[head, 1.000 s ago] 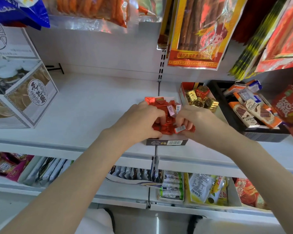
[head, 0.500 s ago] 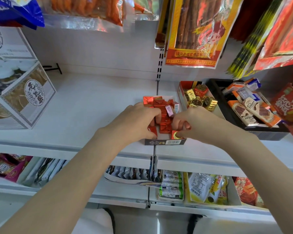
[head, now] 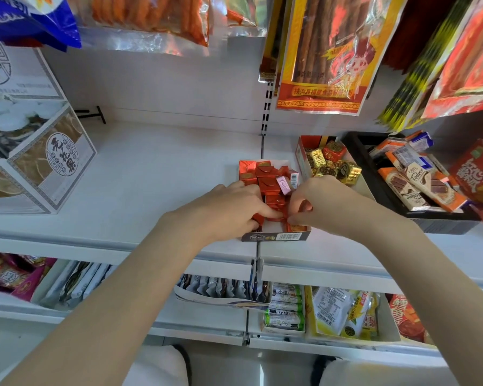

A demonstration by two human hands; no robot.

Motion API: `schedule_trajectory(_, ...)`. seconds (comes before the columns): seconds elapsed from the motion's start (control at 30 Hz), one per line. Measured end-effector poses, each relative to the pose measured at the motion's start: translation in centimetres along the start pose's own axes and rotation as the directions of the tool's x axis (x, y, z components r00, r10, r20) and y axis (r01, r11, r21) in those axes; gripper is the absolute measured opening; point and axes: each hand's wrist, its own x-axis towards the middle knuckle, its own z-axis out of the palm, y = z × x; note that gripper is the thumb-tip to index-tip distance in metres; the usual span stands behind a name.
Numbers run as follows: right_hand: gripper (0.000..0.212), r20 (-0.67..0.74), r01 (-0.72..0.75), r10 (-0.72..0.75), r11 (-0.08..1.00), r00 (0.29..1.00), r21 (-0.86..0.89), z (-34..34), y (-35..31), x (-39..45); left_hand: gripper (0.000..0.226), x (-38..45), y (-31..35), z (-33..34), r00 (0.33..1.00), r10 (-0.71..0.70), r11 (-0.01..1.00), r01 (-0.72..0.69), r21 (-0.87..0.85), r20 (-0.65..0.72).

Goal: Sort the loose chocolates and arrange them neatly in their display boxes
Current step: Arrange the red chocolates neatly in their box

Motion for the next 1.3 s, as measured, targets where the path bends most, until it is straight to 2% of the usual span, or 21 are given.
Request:
schedule_trajectory(0.17, 0.017, 0.019, -0.017, 0.018, 0.999, 1.000, -0.030, 0.0, 0.0, 0.0, 0.043, 0.0, -0.4, 0.1, 0.995, -0.011, 0.999, 0.006, -0.049, -0.096)
schedule_trajectory(0.27, 0.020, 0.021, -0.042, 0.045, 0.992, 0.999, -0.115, 0.5, -0.6, 0.8, 0.042, -0.2, -0.6, 0.2, 0.993, -0.012, 0.997, 0.002, -0.078, -0.118)
schedule_trajectory(0.37, 0.021, -0.058, -0.033, 0.026, 0.993, 0.998, -0.114, 0.5, -0.7, 0.8, 0.038, -0.5, -0.9, -0.2, 0.981, -0.033, 0.974, -0.012, -0.228, -0.190)
schedule_trajectory(0.43, 0.017, -0.154, 0.002, -0.003, 1.000, 0.988, -0.008, 0.0, 0.0, 0.2, 0.033, -1.0, -1.3, -0.9, 0.962, -0.078, 0.915, -0.035, -0.402, -0.263)
schedule_trajectory(0.5, 0.019, -0.238, 0.042, 0.010, 0.977, 0.971, 0.210, -0.5, 0.3, -0.4, 0.027, -1.5, -1.4, -1.4, 0.948, -0.117, 0.822, -0.075, -0.565, -0.295)
schedule_trajectory(0.6, 0.032, -0.278, 0.146, -0.010, 0.867, 0.961, 0.476, -0.2, -0.2, -0.6, 0.022, -1.8, -1.0, -1.4, 0.958, -0.152, 0.643, -0.090, -0.760, -0.242)
schedule_trajectory(0.7, 0.029, -0.386, 0.248, -0.032, 0.814, 0.922, 0.526, 0.5, -0.9, -0.4, 0.020, -1.5, -0.4, -1.3, 0.970, -0.154, 0.518, -0.081, -0.852, -0.187)
schedule_trajectory(0.8, 0.018, -0.416, 0.216, 0.029, 0.820, 0.909, 0.531, 0.1, -0.7, -0.6, 0.026, -1.0, 0.2, -1.2, 0.965, -0.201, 0.470, -0.054, -0.881, -0.166)
schedule_trajectory(0.83, 0.019, -0.388, 0.185, 0.055, 0.811, 0.920, 0.554, -0.1, -0.4, -0.6, 0.027, -0.8, 0.2, -1.2, 0.955, -0.234, 0.501, -0.045, -0.864, -0.185)
schedule_trajectory(0.9, 0.023, -0.335, 0.135, 0.094, 0.789, 0.938, 0.600, -0.5, 0.5, -0.8, 0.026, -0.5, -0.1, -1.0, 0.918, -0.275, 0.708, -0.008, -0.706, -0.286)
schedule_trajectory(0.93, 0.025, -0.324, 0.118, 0.092, 0.812, 0.941, 0.572, -0.7, 1.0, -0.9, 0.026, -0.4, -0.2, -0.9, 0.912, -0.256, 0.803, 0.017, -0.595, -0.320)
schedule_trajectory(0.97, 0.025, -0.315, 0.104, 0.073, 0.854, 0.946, 0.510, -0.8, 1.4, -1.0, 0.025, -0.4, -0.2, -0.7, 0.922, -0.215, 0.859, 0.021, -0.512, -0.322)
schedule_trajectory(1.03, 0.016, -0.266, 0.091, 0.020, 0.914, 0.964, 0.396, -0.6, 1.9, -1.1, 0.027, -0.3, 0.1, -0.2, 0.957, -0.114, 0.908, -0.008, -0.418, -0.267)
schedule_trajectory(1.1, 0.011, -0.219, 0.091, -0.010, 0.928, 0.976, 0.362, 0.0, 2.0, -1.1, 0.031, 0.0, 0.5, 0.5, 0.968, -0.036, 0.945, -0.047, -0.323, -0.247)
schedule_trajectory(1.23, 0.006, -0.236, 0.112, -0.033, 0.938, 0.971, 0.329, 0.5, 1.8, -1.0, 0.039, 0.7, 0.4, 1.4, 0.966, -0.022, 0.993, -0.009, -0.119, -0.257)
schedule_trajectory(1.3, 0.011, -0.231, 0.137, -0.083, 0.964, 0.969, 0.227, 0.7, 1.8, -1.0, 0.040, 0.7, 0.3, 1.5, 0.964, -0.004, 0.998, -0.015, -0.069, -0.266)
